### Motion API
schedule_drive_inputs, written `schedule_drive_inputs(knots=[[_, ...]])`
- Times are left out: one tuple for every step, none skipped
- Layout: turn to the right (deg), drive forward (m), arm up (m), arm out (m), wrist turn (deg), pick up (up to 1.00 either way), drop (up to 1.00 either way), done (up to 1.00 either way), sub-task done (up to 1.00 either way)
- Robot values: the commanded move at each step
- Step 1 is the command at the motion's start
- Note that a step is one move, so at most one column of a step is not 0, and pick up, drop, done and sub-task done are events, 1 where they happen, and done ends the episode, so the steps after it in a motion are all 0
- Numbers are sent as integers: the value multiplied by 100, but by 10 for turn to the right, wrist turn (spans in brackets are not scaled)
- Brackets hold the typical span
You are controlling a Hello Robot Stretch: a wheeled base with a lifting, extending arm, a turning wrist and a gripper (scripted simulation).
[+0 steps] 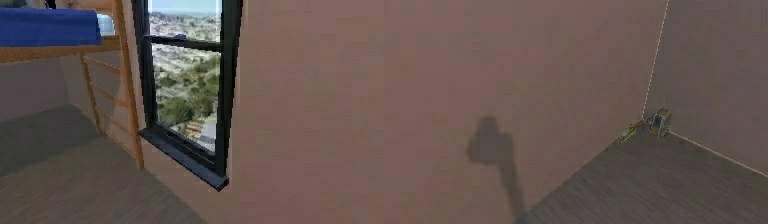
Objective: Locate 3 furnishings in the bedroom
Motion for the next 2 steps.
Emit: schedule_drive_inputs(knots=[[-450,0,0,0,0,0,0,0,0],[-30,0,0,0,0,0,0,0,0]])
